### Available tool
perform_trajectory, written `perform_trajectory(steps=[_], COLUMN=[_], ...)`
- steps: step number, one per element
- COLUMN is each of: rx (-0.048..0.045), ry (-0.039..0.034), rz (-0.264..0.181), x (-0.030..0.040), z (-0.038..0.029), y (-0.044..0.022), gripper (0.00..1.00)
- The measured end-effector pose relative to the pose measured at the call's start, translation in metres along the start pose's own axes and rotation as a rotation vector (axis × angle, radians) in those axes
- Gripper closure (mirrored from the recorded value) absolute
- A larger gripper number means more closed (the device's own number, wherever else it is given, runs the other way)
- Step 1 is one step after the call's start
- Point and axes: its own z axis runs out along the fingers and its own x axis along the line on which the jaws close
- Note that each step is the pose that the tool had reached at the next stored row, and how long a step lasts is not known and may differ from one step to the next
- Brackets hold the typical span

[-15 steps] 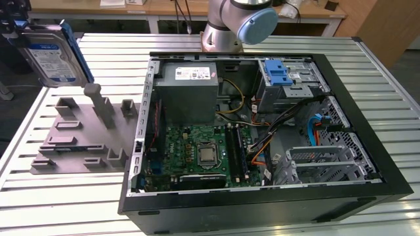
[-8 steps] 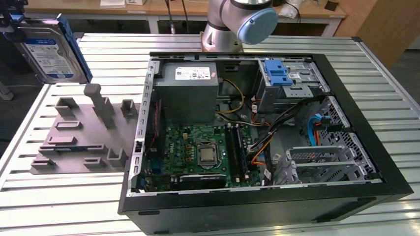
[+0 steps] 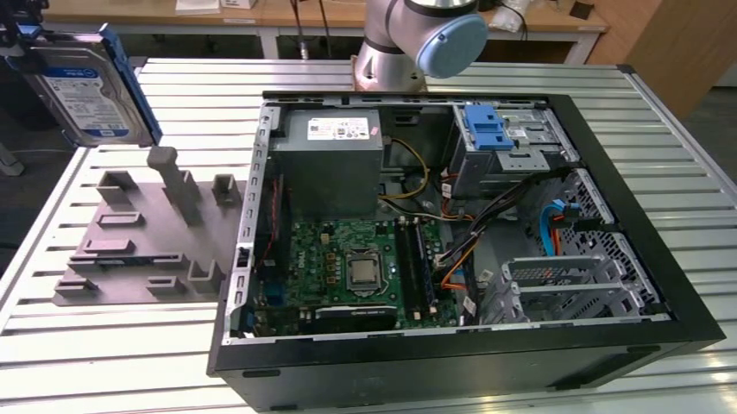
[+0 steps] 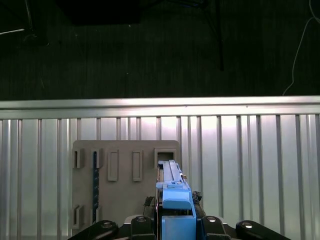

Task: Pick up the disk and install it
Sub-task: 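Pick up the disk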

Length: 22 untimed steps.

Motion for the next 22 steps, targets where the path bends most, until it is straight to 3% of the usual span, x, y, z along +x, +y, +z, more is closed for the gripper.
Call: perform_trajectory(steps=[5, 22], rx=[0.0003, 0.0063], ry=[0.0000, -0.0002], rz=[0.000, 0.000], x=[0.0000, -0.0001], z=[-0.0032, -0.0242], y=[0.0001, 0.0008], gripper=[0.64, 0.64])
